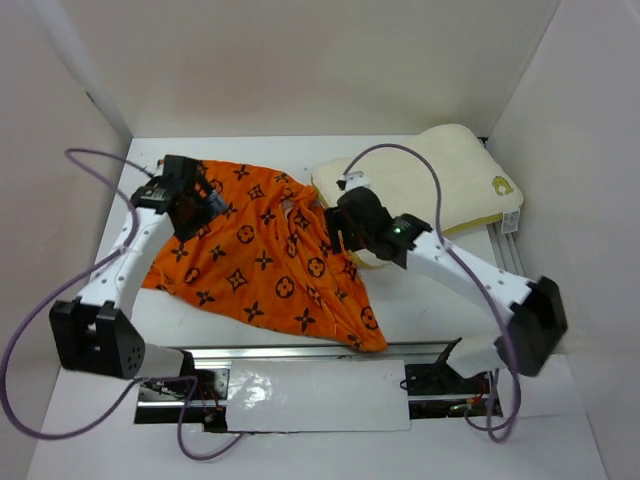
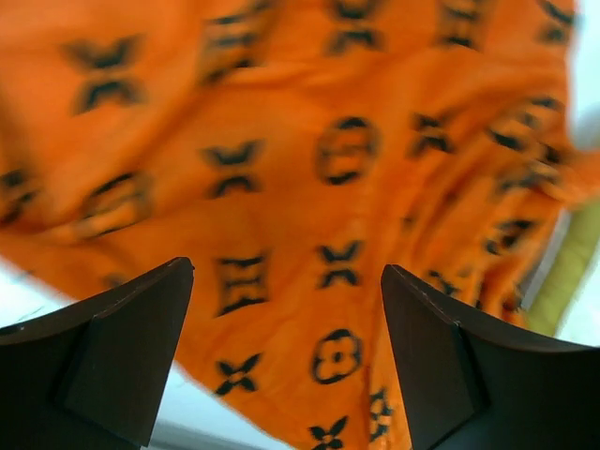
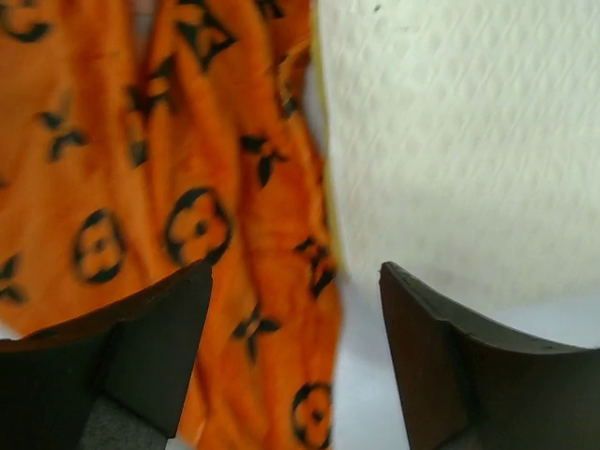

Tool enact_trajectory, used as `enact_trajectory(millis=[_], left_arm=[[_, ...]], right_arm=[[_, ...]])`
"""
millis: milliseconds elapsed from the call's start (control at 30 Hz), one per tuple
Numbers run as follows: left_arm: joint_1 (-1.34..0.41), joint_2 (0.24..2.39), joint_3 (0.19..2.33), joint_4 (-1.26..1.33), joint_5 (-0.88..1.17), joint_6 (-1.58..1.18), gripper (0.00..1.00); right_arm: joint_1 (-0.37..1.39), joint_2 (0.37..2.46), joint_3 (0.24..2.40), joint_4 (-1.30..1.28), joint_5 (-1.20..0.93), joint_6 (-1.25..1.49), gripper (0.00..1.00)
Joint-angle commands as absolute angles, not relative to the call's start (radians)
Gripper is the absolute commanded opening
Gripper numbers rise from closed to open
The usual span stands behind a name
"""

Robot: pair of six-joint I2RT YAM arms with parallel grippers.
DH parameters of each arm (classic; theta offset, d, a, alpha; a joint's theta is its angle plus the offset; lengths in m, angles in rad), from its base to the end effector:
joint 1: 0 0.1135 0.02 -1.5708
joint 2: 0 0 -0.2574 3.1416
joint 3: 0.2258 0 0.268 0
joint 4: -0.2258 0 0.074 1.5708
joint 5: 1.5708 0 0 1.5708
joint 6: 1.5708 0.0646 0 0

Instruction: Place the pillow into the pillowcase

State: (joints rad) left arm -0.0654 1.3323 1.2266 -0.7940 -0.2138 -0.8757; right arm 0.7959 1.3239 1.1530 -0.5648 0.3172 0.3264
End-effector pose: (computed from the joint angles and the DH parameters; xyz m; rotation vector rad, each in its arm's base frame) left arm 0.3108 -0.0066 0.2883 -1.0485 2.2124 -0.1528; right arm 0.2418 0.2181 0.2869 -0.3708 2.2420 0.2282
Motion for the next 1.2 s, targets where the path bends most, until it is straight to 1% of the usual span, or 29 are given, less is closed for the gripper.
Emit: enact_trajectory(millis=[0,33,100,133,233,300,433,500,567,600,633,667,700,733,800,833,867,967,1000,1100,1167], left_arm=[[-0.167,1.472,1.345,-0.687,-0.199,-0.822,0.95],[-0.178,1.511,1.370,-0.677,-0.180,-0.822,0.95],[-0.207,1.624,1.431,-0.644,-0.137,-0.801,0.93],[-0.219,1.661,1.449,-0.617,-0.088,-0.789,0.90],[-0.267,1.799,1.535,-0.607,-0.066,-0.778,0.85],[-0.290,1.889,1.607,-0.607,-0.066,-0.758,0.84],[-0.316,1.986,1.687,-0.617,-0.038,-0.758,0.78],[-0.342,2.020,1.722,-0.617,-0.038,-0.747,0.72],[-0.353,2.061,1.732,-0.617,-0.038,-0.747,0.68],[-0.362,2.074,1.742,-0.617,-0.038,-0.747,0.64],[-0.362,2.097,1.752,-0.617,-0.050,-0.747,0.54],[-0.362,2.097,1.752,-0.632,-0.051,-0.747,0.48],[-0.362,2.117,1.767,-0.647,-0.067,-0.758,0.43],[-0.362,2.117,1.779,-0.663,-0.093,-0.767,0.27],[-0.362,2.126,1.779,-0.689,-0.113,-0.778,0.13],[-0.362,2.115,1.767,-0.689,-0.114,-0.787,0.04],[-0.362,2.115,1.767,-0.689,-0.114,-0.787,0.00],[-0.371,2.076,1.730,-0.680,-0.133,-0.796,0.00],[-0.371,2.075,1.730,-0.680,-0.133,-0.796,0.00],[-0.380,2.054,1.712,-0.669,-0.143,-0.796,0.00],[-0.390,2.043,1.712,-0.644,-0.143,-0.796,0.00]], right_arm=[[0.704,1.459,1.253,-0.460,0.301,0.196,0.78],[0.704,1.482,1.253,-0.442,0.278,0.183,0.66],[0.689,1.549,1.262,-0.395,0.184,0.183,0.65],[0.689,1.571,1.262,-0.385,0.157,0.183,0.62],[0.689,1.650,1.253,-0.358,0.111,0.183,0.62],[0.677,1.706,1.253,-0.342,0.120,0.183,0.63],[0.657,1.795,1.285,-0.328,0.152,0.183,0.63],[0.647,1.842,1.285,-0.299,0.173,0.183,0.63],[0.637,1.870,1.296,-0.287,0.204,0.205,0.52],[0.637,1.893,1.305,-0.287,0.218,0.216,0.40],[0.627,1.893,1.316,-0.287,0.227,0.248,0.08],[0.614,1.893,1.316,-0.287,0.227,0.262,0.00],[0.614,1.863,1.316,-0.287,0.227,0.271,0.00],[0.614,1.841,1.304,-0.287,0.227,0.281,0.00],[0.614,1.789,1.286,-0.278,0.276,0.290,0.00],[0.603,1.735,1.276,-0.278,0.297,0.301,0.00],[0.603,1.712,1.267,-0.278,0.313,0.313,0.00],[0.581,1.625,1.258,-0.302,0.282,0.304,0.00],[0.581,1.603,1.249,-0.302,0.231,0.290,0.00],[0.572,1.516,1.238,-0.273,0.175,0.281,0.00],[0.557,1.488,1.229,-0.273,0.192,0.281,0.00]])
